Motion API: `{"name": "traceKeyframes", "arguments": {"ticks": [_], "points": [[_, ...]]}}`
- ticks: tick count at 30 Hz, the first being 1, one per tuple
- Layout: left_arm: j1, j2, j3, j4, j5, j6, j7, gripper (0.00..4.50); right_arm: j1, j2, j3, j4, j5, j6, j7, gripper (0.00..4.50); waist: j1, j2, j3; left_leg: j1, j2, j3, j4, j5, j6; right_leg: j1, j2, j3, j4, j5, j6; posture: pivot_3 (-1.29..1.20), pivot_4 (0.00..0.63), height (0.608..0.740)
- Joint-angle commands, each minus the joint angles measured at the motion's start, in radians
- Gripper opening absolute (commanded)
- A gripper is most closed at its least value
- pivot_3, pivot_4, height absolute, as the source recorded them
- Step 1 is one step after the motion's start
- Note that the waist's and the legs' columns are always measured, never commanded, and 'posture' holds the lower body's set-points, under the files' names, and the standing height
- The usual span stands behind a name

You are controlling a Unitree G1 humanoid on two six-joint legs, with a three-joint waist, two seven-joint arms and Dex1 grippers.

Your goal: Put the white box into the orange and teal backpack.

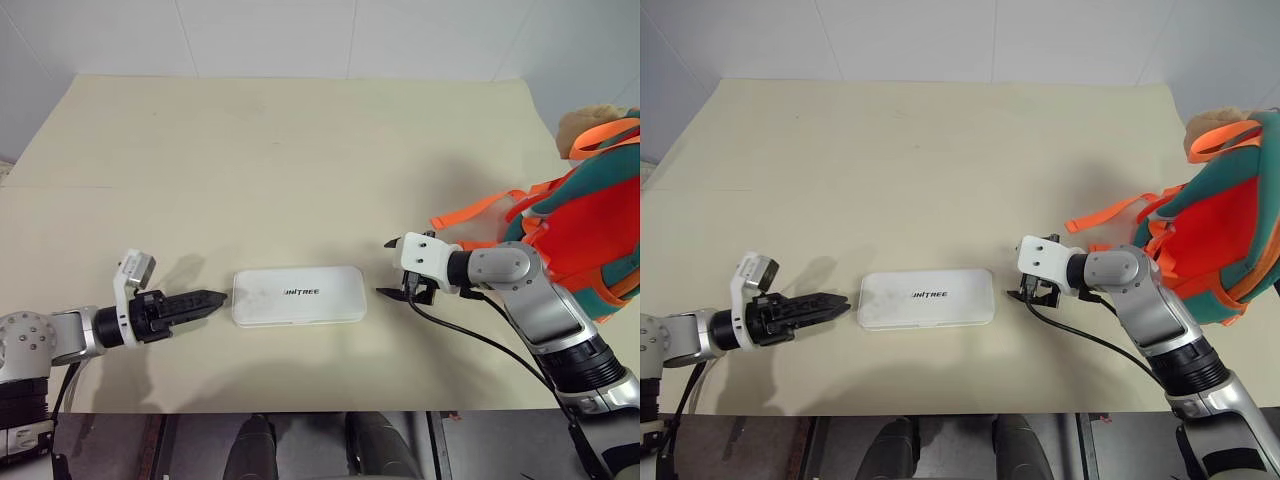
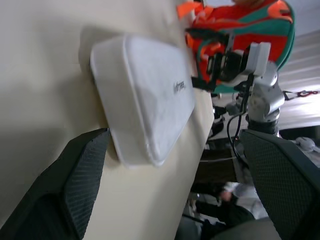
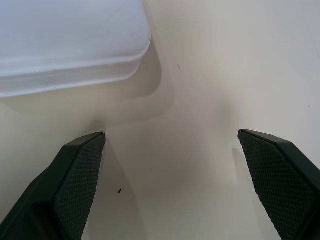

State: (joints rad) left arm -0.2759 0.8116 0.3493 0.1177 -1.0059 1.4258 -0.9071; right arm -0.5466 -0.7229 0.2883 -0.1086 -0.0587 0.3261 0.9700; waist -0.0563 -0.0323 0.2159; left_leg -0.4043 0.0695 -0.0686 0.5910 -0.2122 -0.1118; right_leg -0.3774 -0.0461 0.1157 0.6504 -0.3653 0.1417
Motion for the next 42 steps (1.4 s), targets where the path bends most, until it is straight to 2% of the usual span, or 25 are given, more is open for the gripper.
{"name": "traceKeyframes", "arguments": {"ticks": [1,9,14,25,42], "points": [[-0.042,0.011,-0.012,0.043,0.015,-0.014,-0.021,4.47,-0.017,0.018,0.014,-0.002,-0.008,-0.019,0.011,4.50,0.001,0.000,0.000,0.000,0.000,0.000,0.000,0.000,0.000,0.000,0.000,0.000,0.001,0.000,0.000,0.00,0.150,0.740],[-0.124,0.004,-0.070,0.141,0.018,0.011,-0.078,4.47,-0.038,0.041,0.022,0.018,-0.011,-0.047,0.014,4.50,0.000,0.000,0.000,0.000,0.000,0.000,0.002,0.000,0.000,0.000,0.000,0.000,0.002,0.000,0.000,0.00,0.150,0.740],[-0.149,0.023,-0.148,0.172,0.047,0.016,-0.131,4.47,-0.047,0.044,0.024,0.037,-0.014,-0.064,0.020,4.50,0.002,0.000,0.000,0.000,0.000,0.000,0.002,0.000,0.000,0.000,0.000,0.000,0.002,0.000,0.000,0.00,0.150,0.740],[-0.247,0.085,-0.307,0.233,0.166,-0.010,-0.214,4.47,-0.065,0.072,0.017,0.062,-0.025,-0.084,0.015,4.50,0.000,0.000,0.000,0.000,0.000,0.000,0.002,0.001,-0.001,0.000,0.000,0.000,0.002,0.000,0.000,0.00,0.150,0.740],[-0.349,0.059,-0.368,0.272,0.209,-0.014,-0.277,4.47,-0.062,0.095,0.014,0.065,-0.020,-0.115,0.018,4.50,0.002,0.000,0.000,0.000,-0.001,-0.001,0.001,0.001,-0.001,0.000,0.000,0.000,0.002,0.000,0.000,0.00,0.150,0.740]]}}
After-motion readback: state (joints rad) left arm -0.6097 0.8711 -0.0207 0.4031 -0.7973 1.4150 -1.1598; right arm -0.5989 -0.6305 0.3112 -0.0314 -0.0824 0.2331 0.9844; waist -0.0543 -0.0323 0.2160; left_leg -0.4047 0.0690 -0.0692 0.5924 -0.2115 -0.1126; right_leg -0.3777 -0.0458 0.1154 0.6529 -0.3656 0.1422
